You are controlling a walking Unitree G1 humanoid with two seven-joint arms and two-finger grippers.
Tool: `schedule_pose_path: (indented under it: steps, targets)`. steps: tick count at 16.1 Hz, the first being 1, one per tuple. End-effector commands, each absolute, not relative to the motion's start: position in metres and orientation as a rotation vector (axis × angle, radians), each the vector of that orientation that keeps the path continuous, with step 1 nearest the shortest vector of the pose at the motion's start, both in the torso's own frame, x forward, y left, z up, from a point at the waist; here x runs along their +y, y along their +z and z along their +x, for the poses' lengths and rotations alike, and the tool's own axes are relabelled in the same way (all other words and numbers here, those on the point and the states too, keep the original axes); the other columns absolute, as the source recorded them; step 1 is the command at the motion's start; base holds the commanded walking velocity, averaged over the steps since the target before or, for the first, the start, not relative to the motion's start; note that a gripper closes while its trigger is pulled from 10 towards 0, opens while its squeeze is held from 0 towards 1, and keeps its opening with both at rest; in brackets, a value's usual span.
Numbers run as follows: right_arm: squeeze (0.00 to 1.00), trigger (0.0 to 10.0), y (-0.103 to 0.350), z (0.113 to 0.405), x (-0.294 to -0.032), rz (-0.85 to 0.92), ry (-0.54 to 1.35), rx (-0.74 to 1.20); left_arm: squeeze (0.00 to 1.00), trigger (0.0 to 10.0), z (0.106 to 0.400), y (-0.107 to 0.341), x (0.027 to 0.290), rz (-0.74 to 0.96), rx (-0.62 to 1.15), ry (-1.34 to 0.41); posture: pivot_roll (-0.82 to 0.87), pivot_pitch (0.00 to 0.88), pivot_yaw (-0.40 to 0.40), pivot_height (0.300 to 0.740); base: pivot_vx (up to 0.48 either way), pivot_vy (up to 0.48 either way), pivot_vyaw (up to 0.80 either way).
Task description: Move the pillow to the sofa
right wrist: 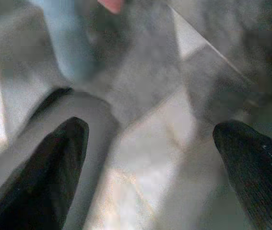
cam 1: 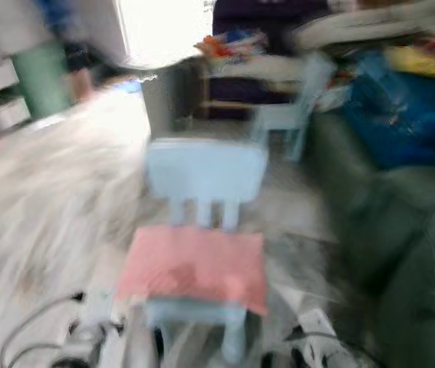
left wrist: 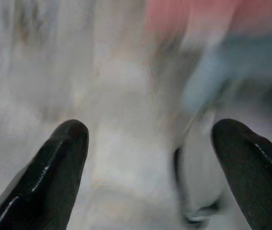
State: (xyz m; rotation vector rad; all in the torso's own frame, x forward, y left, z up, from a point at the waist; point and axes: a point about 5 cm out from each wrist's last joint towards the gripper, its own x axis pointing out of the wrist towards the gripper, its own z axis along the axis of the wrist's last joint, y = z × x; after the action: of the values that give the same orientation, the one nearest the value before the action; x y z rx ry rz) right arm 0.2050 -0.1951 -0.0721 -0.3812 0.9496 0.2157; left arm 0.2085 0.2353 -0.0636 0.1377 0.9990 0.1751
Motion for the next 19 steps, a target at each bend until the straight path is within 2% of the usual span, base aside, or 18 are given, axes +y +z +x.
schedule_pose_path:
  steps: [1, 12, 16, 19]
  targets:
    - [0.00, 10.0, -0.0788, 0.1938, -0.1920, -0.371, 0.233, 0.995, 0.00, 10.0, 0.2061, -0.0652, 0.2349, 0.147, 1.018, 0.170, -0.03, 0.000, 0.017, 0.525, 0.000, 0.000, 0.00]
    - [0.00, 10.0, -0.0790, 0.1930, -0.1931, -0.379, 0.236, 0.995, 0.00, 10.0, 0.2048, -0.0660, 0.2346, 0.147, 1.024, 0.178, -0.03, 0.000, 0.014, 0.382, 0.000, 0.000, 0.00]
    - [0.00, 10.0, -0.0790, 0.1920, -0.1932, -0.363, 0.221, 0.972, 0.00, 10.0, 0.2023, -0.0666, 0.2366, 0.122, 0.996, 0.248, -0.03, 0.000, 0.011, 0.333, 0.000, 0.000, 0.00]
    - [0.00, 10.0, -0.0781, 0.1906, -0.1943, -0.241, 0.115, 0.904, 0.00, 10.0, 0.2000, -0.0664, 0.2386, 0.051, 0.922, 0.343, -0.02, 0.000, 0.006, 0.333, 0.000, 0.000, 0.00]
